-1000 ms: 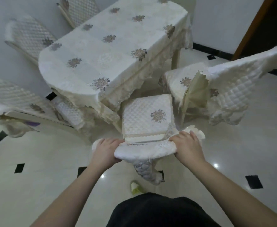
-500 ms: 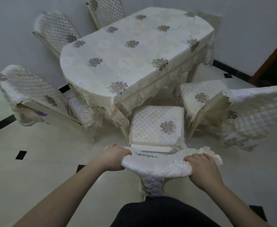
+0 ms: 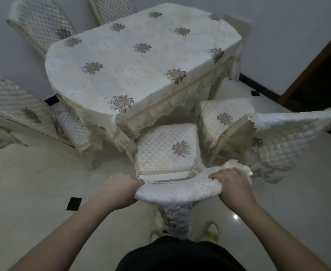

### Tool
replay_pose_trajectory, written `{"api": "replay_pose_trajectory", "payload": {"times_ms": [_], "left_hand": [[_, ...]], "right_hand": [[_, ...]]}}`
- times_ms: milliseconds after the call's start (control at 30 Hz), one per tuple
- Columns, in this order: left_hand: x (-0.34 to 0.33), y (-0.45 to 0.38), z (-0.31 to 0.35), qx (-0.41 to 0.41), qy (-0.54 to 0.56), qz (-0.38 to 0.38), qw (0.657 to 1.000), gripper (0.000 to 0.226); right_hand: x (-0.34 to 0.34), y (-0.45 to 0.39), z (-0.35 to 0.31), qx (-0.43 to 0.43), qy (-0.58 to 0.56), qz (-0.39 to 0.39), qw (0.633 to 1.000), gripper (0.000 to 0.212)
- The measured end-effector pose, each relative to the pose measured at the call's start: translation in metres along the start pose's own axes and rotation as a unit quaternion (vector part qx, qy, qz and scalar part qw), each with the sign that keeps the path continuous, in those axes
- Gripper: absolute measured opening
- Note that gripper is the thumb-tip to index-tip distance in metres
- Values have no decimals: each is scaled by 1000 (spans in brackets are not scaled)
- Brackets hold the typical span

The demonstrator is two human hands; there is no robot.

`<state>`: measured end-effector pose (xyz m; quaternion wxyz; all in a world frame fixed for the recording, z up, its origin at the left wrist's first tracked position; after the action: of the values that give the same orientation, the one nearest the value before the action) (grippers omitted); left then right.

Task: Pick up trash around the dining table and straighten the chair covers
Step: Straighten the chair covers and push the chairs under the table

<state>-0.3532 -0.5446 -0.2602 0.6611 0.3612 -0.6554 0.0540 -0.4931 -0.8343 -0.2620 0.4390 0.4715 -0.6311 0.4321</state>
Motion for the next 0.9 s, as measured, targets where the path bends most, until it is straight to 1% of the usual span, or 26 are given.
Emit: {"api": "replay_pose_trajectory", "payload": {"times_ms": [100,200,333,433,633,733,900], "left_hand": [[16,-7,22,33,3,-11,999,25],[22,-18,39,52,24,-7,998,26],[19,-28,50,78,85,21,993,27],[22,-35,57,95,122,45,987,26],[39,-48,60,151,120,46,980,29],[51,-58,61,160,122,52,978,26],[62,-80,73,168,109,38,979,26]], "right_hand": [[8,-15,24,11,-4,-28,1000,20],[11,-24,48,20,7,-48,999,26],[17,-36,68,41,-2,-54,998,23],[20,-48,81,69,1,-57,996,27],[21,-79,96,107,11,-98,989,36],[26,-97,103,114,14,-107,988,37],[25,-118,127,111,1,-116,987,35]]}}
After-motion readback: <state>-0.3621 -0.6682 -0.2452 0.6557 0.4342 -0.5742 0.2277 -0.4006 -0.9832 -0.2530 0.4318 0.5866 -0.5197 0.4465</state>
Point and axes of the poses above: each hand's wrist, its own y-axis away from the middle knuckle, its own x-axis out of the back of the hand, z = x × y, the point moved 3 cm from there along -y, towards the middle knuckle, and after that the axes turned 1 degree about y, right-handed, at the moved point
